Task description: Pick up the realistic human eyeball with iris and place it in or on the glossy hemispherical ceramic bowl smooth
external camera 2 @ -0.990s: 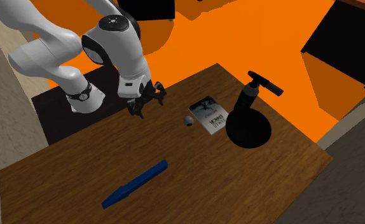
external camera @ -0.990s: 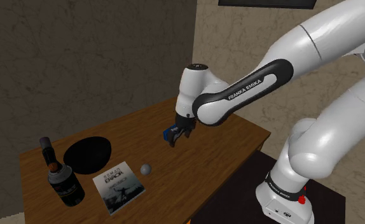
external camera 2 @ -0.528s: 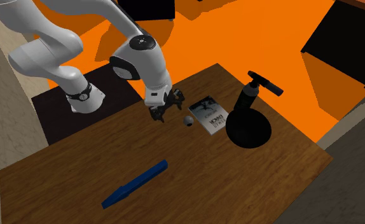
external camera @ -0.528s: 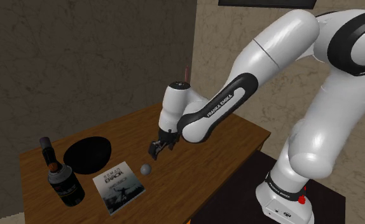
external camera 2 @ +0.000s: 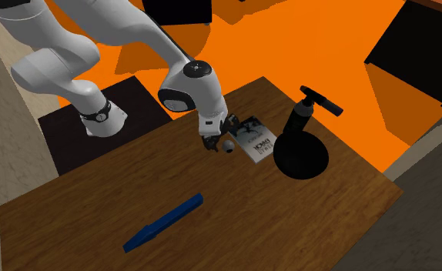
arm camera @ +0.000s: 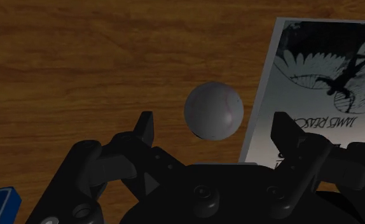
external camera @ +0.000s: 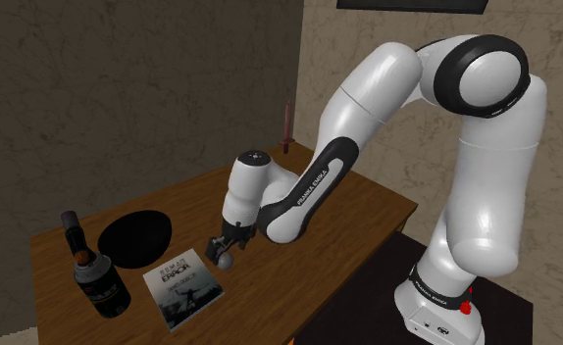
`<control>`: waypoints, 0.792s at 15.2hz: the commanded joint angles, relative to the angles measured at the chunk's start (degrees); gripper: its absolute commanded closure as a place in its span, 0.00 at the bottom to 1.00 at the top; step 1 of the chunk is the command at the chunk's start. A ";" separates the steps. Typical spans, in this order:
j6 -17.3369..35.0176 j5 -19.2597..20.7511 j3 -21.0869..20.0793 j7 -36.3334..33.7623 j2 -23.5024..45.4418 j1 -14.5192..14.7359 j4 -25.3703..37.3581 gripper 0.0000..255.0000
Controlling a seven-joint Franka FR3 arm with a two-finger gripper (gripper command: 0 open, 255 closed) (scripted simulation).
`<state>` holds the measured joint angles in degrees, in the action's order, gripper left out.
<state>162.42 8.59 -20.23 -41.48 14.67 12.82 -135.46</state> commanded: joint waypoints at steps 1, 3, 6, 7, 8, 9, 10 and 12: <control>1.23 1.59 1.07 -1.31 1.91 1.00 0.70 0.00; 2.31 2.89 2.14 -2.29 3.65 1.91 1.32 0.00; 3.14 3.80 3.03 -2.99 5.00 2.69 1.84 0.00; 3.14 3.80 3.03 -2.99 5.00 2.69 1.85 0.00; 3.13 3.80 3.03 -2.99 5.00 2.69 1.85 0.00; 3.13 3.80 3.03 -2.99 5.00 2.69 1.85 0.00; 3.13 3.80 3.03 -2.99 5.00 2.69 1.85 0.00; 3.13 3.80 3.03 -2.99 5.00 2.69 1.85 0.00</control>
<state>165.55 12.39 -17.19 -44.47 19.67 15.51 -133.62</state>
